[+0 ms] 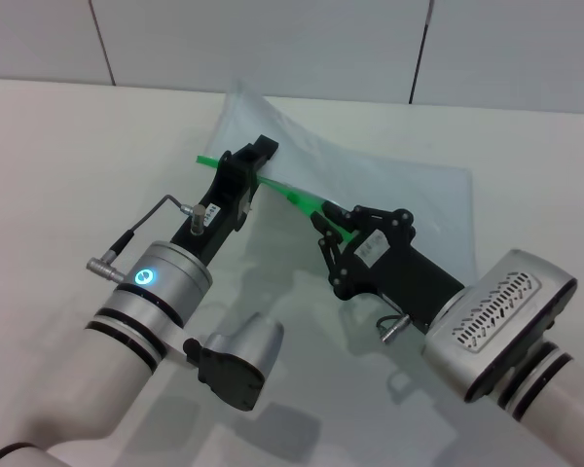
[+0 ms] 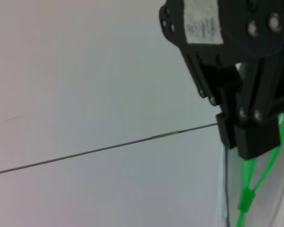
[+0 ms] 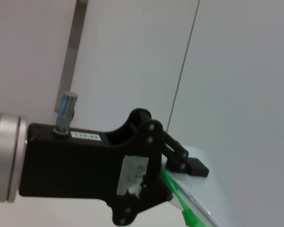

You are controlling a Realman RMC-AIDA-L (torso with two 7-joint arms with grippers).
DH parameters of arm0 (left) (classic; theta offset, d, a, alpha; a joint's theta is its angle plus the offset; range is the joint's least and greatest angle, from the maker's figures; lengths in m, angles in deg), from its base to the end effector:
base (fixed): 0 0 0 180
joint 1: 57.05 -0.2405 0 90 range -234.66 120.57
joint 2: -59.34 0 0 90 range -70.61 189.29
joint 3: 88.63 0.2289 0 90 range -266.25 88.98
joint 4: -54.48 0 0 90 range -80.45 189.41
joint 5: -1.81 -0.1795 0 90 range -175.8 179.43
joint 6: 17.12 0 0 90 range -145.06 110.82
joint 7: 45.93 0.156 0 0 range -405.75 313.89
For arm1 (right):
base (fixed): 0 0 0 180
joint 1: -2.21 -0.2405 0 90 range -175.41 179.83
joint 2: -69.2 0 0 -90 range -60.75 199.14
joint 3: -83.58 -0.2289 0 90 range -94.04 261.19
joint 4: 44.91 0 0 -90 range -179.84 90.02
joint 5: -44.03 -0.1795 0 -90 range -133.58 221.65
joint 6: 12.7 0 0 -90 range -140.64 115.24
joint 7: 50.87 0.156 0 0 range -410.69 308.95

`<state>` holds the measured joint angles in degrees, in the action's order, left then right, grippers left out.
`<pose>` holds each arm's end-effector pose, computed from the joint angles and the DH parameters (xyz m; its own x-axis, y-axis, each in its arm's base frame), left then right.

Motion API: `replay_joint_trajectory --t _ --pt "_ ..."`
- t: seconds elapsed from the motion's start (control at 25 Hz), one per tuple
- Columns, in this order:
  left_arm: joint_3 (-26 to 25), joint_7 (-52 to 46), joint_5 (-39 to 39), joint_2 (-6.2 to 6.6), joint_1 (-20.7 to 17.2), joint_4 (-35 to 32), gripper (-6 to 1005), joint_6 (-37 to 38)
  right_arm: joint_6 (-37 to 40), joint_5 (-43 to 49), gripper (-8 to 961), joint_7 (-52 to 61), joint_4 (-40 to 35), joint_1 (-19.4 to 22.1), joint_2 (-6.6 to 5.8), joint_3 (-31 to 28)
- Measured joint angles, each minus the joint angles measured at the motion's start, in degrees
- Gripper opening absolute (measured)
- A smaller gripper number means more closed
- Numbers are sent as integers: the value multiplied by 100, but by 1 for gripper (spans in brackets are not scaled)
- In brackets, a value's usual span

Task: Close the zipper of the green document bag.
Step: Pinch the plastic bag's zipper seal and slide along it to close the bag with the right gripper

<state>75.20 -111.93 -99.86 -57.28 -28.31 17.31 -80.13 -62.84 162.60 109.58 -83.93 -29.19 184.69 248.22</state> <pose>-0.1857 0.3061 -0.0590 0.5120 -0.3947 -0.7629 -0.7959 0.1160 -0.5942 0.1648 0.2878 -0.1027 0.8644 0.1100 -0.4906 -0.2959 -0.6776 -0.6733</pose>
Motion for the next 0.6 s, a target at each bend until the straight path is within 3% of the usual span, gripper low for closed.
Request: replay_joint_trajectory --t 0.36,0.6 --pt "0 0 -13 7 0 0 83 0 -124 379 200 -6 -19 2 9 14" --pt "0 0 -19 9 0 -1 83 0 -127 361 383 -7 -17 6 9 -17"
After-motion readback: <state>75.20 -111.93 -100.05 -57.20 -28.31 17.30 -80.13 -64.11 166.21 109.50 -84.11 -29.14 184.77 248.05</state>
